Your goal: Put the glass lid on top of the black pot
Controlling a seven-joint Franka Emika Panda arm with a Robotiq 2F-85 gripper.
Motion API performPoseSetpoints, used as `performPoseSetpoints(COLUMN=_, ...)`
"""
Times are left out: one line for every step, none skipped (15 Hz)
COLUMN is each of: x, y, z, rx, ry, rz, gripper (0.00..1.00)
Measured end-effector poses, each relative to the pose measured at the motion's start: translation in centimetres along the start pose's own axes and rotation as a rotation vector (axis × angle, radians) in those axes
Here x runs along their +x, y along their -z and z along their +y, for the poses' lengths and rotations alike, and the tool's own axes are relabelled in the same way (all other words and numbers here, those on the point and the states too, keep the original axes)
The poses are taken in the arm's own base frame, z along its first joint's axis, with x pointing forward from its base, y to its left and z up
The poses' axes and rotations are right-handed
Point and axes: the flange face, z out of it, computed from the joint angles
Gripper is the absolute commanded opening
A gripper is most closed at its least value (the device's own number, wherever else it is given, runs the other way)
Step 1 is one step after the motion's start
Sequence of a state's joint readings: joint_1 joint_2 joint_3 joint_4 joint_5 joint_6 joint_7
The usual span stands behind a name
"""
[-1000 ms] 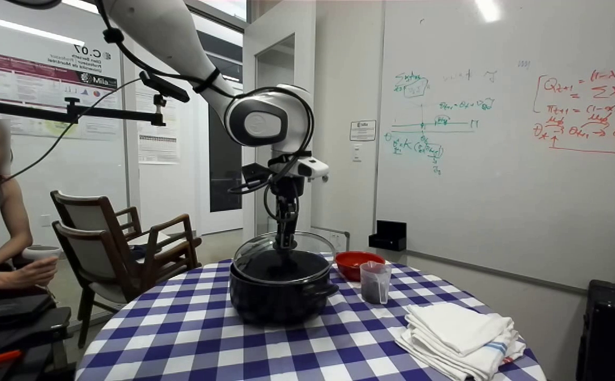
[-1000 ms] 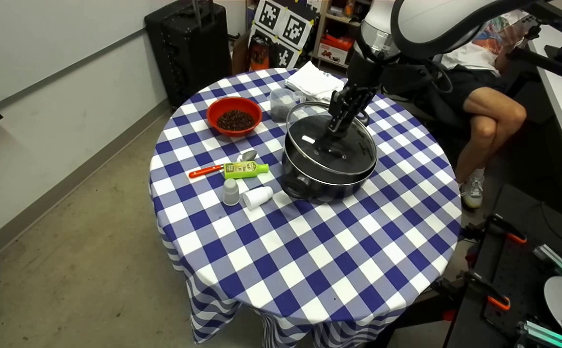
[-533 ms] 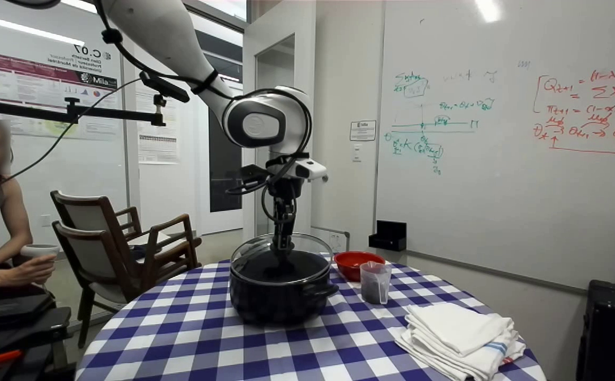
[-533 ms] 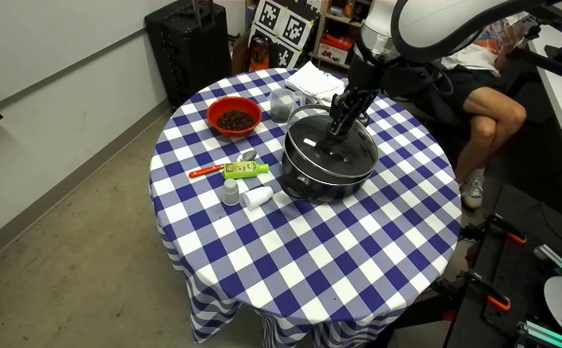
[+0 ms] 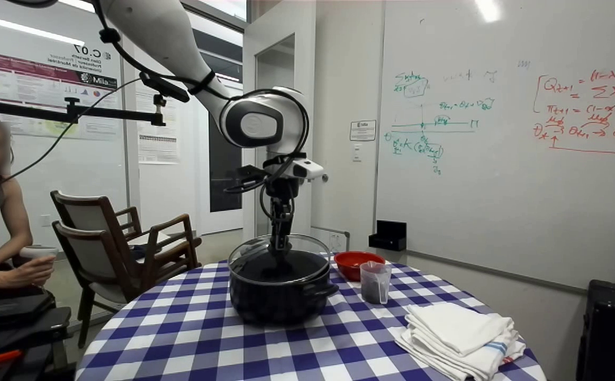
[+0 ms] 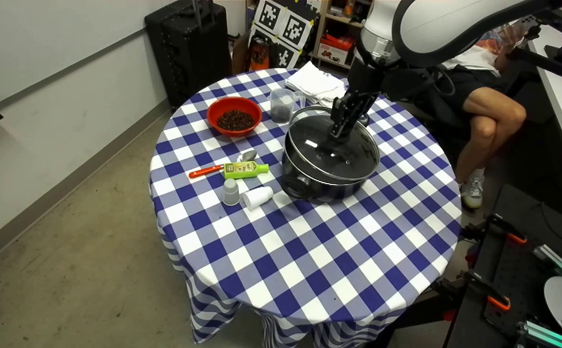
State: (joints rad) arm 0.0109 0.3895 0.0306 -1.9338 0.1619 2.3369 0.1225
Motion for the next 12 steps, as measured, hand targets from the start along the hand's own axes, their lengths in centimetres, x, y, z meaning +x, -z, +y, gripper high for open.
performPoseSetpoints(x=-0.1, y=0.0, z=-0.1, rx=-0.004, ry=0.004, rz=0.000, gripper=0.25)
performPoseSetpoints(x=-0.1, y=-0.1, z=-0.2, rx=-0.007, ry=0.007, rz=-0.001, gripper=0.25)
performPoseSetpoints(x=-0.1, y=-0.1, z=-0.3, rx=-0.011, ry=0.010, rz=-0.001, gripper=0.25)
performPoseSetpoints(x=-0.2, y=-0.1, z=-0.4, rx=-0.014, ry=0.011, rz=-0.001, gripper=0.25)
performPoseSetpoints(x=-0.2, y=-0.2, z=-0.5, rx=-0.018, ry=0.011, rz=0.000, gripper=0.25)
performPoseSetpoints(x=-0.2, y=-0.2, z=-0.6, rx=-0.023, ry=0.013, rz=0.000, gripper=0.25)
performPoseSetpoints(x=-0.3, y=-0.3, z=-0.6, rx=-0.030, ry=0.015, rz=0.000, gripper=0.25)
performPoseSetpoints(x=-0.4, y=-0.3, z=-0.7, rx=-0.038, ry=0.016, rz=0.000, gripper=0.25)
performPoseSetpoints(x=-0.4, y=-0.4, z=-0.9, rx=-0.045, ry=0.016, rz=0.000, gripper=0.25)
performPoseSetpoints(x=-0.5, y=-0.5, z=-1.0, rx=-0.052, ry=0.016, rz=0.000, gripper=0.25)
performPoseSetpoints(x=-0.6, y=-0.6, z=-1.1, rx=-0.058, ry=0.016, rz=0.001, gripper=0.25)
performPoseSetpoints(x=-0.7, y=-0.7, z=-1.2, rx=-0.063, ry=0.017, rz=0.003, gripper=0.25)
